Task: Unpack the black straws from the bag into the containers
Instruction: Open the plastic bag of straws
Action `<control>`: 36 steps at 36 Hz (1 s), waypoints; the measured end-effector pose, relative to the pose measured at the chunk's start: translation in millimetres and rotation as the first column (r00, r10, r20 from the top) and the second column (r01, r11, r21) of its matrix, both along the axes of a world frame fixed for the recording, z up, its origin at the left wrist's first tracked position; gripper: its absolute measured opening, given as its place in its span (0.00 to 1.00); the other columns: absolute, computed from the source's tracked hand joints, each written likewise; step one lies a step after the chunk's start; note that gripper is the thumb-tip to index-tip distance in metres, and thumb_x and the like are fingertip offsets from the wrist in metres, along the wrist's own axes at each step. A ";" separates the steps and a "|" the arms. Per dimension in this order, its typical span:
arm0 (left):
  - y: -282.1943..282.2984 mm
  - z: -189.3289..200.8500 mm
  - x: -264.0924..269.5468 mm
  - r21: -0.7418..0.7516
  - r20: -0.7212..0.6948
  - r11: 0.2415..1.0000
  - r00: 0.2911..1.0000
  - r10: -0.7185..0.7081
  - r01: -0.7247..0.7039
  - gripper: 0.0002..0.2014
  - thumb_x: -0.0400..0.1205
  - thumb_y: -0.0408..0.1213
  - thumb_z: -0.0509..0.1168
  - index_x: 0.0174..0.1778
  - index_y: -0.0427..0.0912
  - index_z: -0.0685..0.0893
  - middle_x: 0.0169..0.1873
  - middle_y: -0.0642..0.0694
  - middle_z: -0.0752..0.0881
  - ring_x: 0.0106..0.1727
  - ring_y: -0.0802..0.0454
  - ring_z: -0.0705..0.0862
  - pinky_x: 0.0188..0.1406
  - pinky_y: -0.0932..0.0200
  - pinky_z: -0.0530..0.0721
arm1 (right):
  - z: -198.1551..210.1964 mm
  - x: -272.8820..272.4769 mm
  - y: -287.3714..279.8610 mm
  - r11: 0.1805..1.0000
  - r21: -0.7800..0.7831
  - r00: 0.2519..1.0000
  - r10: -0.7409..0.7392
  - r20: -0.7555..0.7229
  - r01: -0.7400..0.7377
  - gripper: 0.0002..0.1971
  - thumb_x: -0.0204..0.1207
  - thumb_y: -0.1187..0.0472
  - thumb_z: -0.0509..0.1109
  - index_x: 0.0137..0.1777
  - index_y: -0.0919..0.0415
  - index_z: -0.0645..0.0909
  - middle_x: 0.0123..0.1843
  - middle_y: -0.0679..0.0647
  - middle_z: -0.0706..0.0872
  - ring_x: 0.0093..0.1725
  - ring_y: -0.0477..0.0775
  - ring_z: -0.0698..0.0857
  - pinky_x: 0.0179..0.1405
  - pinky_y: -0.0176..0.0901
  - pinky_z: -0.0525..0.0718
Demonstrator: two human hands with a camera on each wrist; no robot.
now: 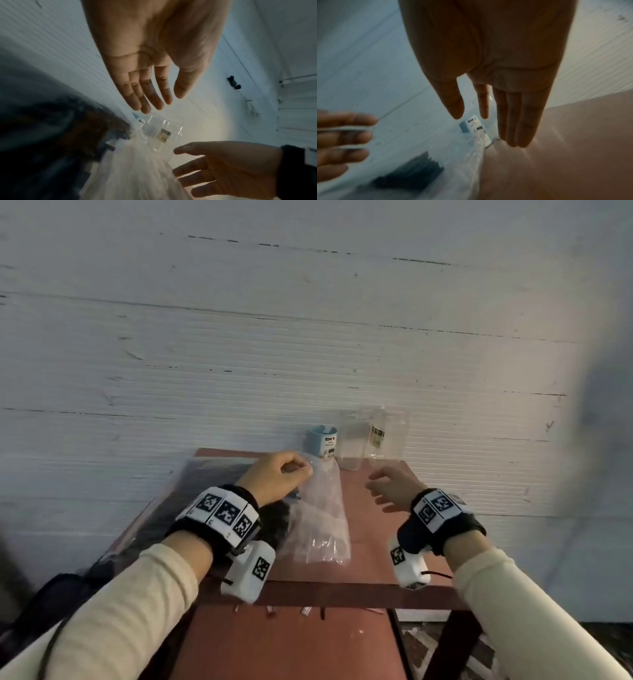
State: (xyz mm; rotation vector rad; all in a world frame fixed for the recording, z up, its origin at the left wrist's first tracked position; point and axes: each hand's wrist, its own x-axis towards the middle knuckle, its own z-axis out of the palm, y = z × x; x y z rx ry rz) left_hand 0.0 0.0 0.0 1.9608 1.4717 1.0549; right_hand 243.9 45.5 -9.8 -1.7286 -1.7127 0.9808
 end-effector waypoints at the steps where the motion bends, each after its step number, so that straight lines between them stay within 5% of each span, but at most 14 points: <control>1: 4.2 -0.2 4.5 -0.022 0.005 1.000 1.000 0.017 -0.017 0.08 0.83 0.45 0.67 0.51 0.47 0.87 0.42 0.56 0.87 0.42 0.61 0.84 0.40 0.68 0.77 | -2.6 -6.5 4.1 0.999 -0.043 1.000 0.012 0.022 -0.011 0.19 0.82 0.56 0.66 0.71 0.60 0.73 0.54 0.58 0.82 0.50 0.55 0.82 0.55 0.51 0.85; 6: 18.3 -9.5 17.4 -0.089 -0.009 0.993 0.997 0.072 -0.073 0.09 0.85 0.47 0.63 0.45 0.48 0.85 0.44 0.47 0.89 0.44 0.50 0.88 0.47 0.56 0.86 | -4.8 -39.9 8.9 0.984 -0.132 0.988 0.129 0.087 -0.117 0.25 0.85 0.58 0.62 0.80 0.62 0.63 0.66 0.65 0.79 0.51 0.56 0.82 0.45 0.45 0.84; 9: 18.4 -14.8 22.4 -0.078 -0.054 0.994 0.996 0.069 -0.073 0.11 0.86 0.46 0.62 0.52 0.44 0.86 0.48 0.47 0.89 0.49 0.49 0.87 0.50 0.56 0.83 | -5.9 -48.1 14.1 0.985 -0.130 0.993 0.116 -0.008 -0.116 0.24 0.84 0.62 0.64 0.78 0.58 0.65 0.51 0.60 0.80 0.38 0.53 0.81 0.34 0.42 0.82; 14: 18.8 -20.5 27.5 -0.098 -0.107 0.994 0.994 0.034 -0.045 0.12 0.84 0.44 0.65 0.59 0.44 0.85 0.56 0.52 0.85 0.56 0.56 0.82 0.55 0.62 0.77 | -10.3 -52.7 20.2 0.982 -0.106 0.981 0.165 0.100 -0.154 0.19 0.77 0.69 0.70 0.67 0.59 0.76 0.40 0.54 0.79 0.37 0.53 0.80 0.53 0.53 0.84; 18: 19.1 -22.4 28.4 -0.132 -0.099 0.990 0.995 0.034 -0.047 0.13 0.82 0.45 0.67 0.62 0.50 0.84 0.59 0.50 0.86 0.59 0.54 0.84 0.59 0.57 0.82 | -12.0 -51.6 19.5 0.992 -0.010 0.989 0.125 0.084 -0.124 0.11 0.75 0.70 0.71 0.55 0.58 0.83 0.42 0.55 0.83 0.40 0.52 0.82 0.45 0.43 0.85; 23: 17.9 -23.8 26.6 -0.136 -0.077 0.990 0.997 0.016 -0.027 0.16 0.81 0.47 0.69 0.64 0.52 0.82 0.62 0.49 0.84 0.60 0.54 0.83 0.59 0.57 0.81 | -11.9 -47.5 12.2 0.978 0.114 0.984 0.171 0.050 -0.176 0.12 0.77 0.68 0.71 0.59 0.61 0.84 0.49 0.53 0.86 0.52 0.53 0.86 0.52 0.41 0.86; 29: 16.5 -23.7 29.7 -0.127 -0.076 0.992 0.997 0.008 -0.017 0.19 0.79 0.52 0.70 0.66 0.55 0.80 0.62 0.48 0.83 0.61 0.53 0.83 0.61 0.53 0.82 | -9.9 -45.8 0.5 0.949 0.221 0.973 0.231 -0.004 -0.225 0.14 0.78 0.69 0.69 0.63 0.63 0.83 0.52 0.54 0.87 0.45 0.45 0.85 0.43 0.31 0.84; 32: 15.0 -20.9 33.4 -0.111 -0.107 0.994 0.994 0.006 -0.018 0.23 0.78 0.54 0.71 0.68 0.53 0.79 0.62 0.47 0.83 0.61 0.50 0.83 0.64 0.49 0.81 | -9.3 -48.7 -5.8 0.936 0.248 0.966 0.259 -0.010 -0.248 0.17 0.79 0.67 0.69 0.67 0.64 0.81 0.57 0.56 0.86 0.51 0.51 0.86 0.48 0.36 0.85; 36: 15.3 -19.1 35.2 -0.066 -0.072 0.998 0.997 0.019 -0.024 0.26 0.76 0.55 0.73 0.68 0.53 0.78 0.57 0.48 0.84 0.57 0.52 0.84 0.55 0.56 0.81 | -5.3 -52.4 -13.4 0.930 0.263 0.962 0.273 -0.023 -0.258 0.21 0.81 0.70 0.65 0.74 0.65 0.75 0.64 0.59 0.85 0.60 0.61 0.85 0.57 0.47 0.84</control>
